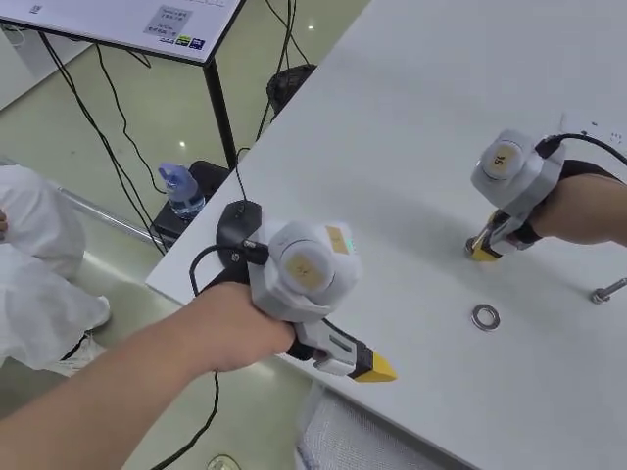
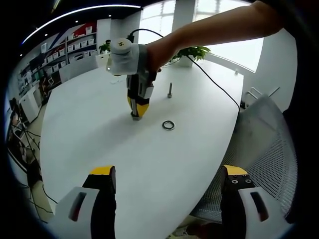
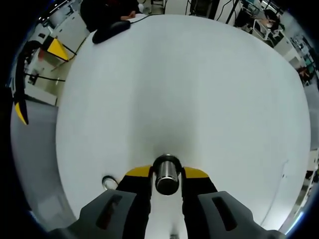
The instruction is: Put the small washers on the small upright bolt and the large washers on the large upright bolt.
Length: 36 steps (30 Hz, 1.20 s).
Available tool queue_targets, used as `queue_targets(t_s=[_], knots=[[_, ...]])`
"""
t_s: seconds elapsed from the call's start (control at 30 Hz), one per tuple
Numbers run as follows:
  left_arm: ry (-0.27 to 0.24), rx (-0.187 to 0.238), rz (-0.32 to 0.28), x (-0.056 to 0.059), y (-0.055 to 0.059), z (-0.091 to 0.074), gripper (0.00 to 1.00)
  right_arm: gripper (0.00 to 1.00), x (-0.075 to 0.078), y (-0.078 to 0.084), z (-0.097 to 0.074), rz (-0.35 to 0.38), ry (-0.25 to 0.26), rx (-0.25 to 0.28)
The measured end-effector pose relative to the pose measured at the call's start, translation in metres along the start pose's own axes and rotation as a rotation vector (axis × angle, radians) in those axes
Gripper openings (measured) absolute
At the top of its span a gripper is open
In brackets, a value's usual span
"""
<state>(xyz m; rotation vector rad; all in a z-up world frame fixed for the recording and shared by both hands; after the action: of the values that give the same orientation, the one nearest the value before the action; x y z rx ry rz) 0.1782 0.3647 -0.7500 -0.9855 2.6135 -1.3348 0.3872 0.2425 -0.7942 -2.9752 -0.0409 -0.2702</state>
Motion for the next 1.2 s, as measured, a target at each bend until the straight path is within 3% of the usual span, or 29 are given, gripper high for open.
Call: queue_targets(t_s=[0.47,0.67,0.97,1.2], knots=[[0.008,-0.008,0.004,0.003,0.0,0.001,0.86,0.24,0.0,0.001,0.0,-0.006,-0.001,0.013],[0.011,-0.009,0.007,0.005,0.0,0.001,0.86,0.33,0.003,0.002,-0.002,0.003,0.004,0.022],[0.005,-0.008,0.014,0.004,-0.004,-0.001,0.86,0.34,0.005,0.005,-0.019,-0.008,0.017,0.056],[-0.004,-0.016,0.024,0.005,-0.005,-0.005,0.86,0.36,0.007,0.003,-0.034,0.006,0.03,0.114]])
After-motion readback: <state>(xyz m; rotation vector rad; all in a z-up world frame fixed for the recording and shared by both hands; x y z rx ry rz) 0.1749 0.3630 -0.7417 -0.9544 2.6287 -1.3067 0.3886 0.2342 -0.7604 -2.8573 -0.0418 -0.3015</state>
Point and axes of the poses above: the centre of the closed fingertips' face, and the gripper's own axes: z roughly forward along the fingers, x roughly to its right, y roughly out of its underside, the point moved 7 cm from there along -z, roughly backward along the fingers, and after that the axes turned 11 degrees about y, right-handed, at the moved point
